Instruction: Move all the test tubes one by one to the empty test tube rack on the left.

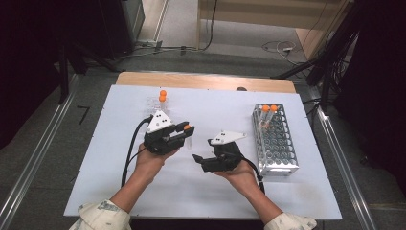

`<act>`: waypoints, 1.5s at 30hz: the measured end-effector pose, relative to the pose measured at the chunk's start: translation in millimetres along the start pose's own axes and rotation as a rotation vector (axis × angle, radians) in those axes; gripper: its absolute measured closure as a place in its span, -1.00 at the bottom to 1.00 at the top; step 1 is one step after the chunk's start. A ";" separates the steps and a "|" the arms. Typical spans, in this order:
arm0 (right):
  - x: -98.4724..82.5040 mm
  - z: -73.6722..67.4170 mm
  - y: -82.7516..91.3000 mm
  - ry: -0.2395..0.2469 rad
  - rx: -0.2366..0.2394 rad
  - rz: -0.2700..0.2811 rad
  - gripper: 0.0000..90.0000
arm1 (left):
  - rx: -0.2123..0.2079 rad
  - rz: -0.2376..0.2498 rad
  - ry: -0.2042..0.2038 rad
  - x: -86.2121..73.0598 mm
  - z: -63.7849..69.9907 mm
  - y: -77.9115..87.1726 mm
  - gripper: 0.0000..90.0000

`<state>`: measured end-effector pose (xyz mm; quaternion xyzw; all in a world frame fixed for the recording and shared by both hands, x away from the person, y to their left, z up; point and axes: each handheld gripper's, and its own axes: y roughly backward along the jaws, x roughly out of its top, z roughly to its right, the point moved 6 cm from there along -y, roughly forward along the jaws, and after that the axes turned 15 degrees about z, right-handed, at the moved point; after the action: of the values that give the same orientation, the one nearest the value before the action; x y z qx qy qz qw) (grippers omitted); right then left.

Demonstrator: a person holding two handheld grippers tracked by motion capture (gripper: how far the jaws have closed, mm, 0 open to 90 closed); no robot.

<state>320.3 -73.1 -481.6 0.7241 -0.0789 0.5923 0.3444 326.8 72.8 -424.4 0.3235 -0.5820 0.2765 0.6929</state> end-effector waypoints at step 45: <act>2.6 3.9 6.0 0.000 -0.013 0.019 -0.49 | 0.288 0.076 0.031 40.9 -100.9 -1.4 0.56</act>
<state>321.1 -79.2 -477.1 0.7211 -0.0896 0.5951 0.3433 398.1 149.9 -395.7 0.3930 -0.5375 0.3881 0.6371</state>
